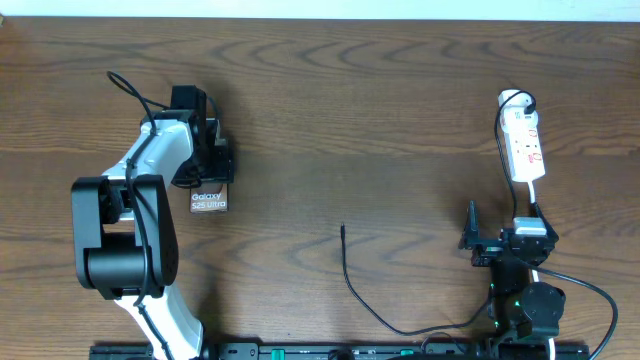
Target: Plug charger to phone and switch on socket
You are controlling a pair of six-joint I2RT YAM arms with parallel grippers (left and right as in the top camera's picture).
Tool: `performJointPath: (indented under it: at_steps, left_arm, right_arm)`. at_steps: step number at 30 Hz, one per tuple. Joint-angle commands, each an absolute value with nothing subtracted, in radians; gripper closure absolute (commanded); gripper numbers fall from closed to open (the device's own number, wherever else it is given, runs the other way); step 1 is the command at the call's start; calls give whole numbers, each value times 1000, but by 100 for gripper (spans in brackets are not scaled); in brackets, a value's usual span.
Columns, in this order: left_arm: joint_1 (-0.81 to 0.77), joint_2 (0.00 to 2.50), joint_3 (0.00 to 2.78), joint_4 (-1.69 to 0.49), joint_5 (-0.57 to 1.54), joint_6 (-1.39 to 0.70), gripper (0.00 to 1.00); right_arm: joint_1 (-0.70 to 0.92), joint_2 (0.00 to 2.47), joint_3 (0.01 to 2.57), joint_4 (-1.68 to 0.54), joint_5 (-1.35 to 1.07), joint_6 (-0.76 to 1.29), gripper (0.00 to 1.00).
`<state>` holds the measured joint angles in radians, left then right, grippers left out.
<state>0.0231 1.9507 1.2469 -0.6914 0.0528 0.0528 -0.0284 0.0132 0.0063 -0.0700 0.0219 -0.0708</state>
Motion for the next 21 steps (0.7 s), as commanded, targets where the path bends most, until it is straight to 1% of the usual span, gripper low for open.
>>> performJointPath:
  at_steps: [1,6,10,14,17,21]
  left_arm:
    - [20,1909,1293,-694,41,56,92]
    - [20,1847,1299,-694,51,55,92]
    - [20,1789,1299,-694,104,55,92]
    - [20,1731,1299,-694,175,25,92]
    - [20,1696,1299,-695,265,12,92]
    - [20,1659,1299,-694,375,-60,92]
  right_arm:
    - [-23,13,6,-73,18,-84,1]
    - [-23,13,6,-73,18,-84,1]
    - [-23,13,6,-73,18,-84,1]
    - [-23,13,6,-73,18,-84,1]
    - [-23,13,6,-73,18,-84,1]
    - [-23,13,6,-73,18,-84,1]
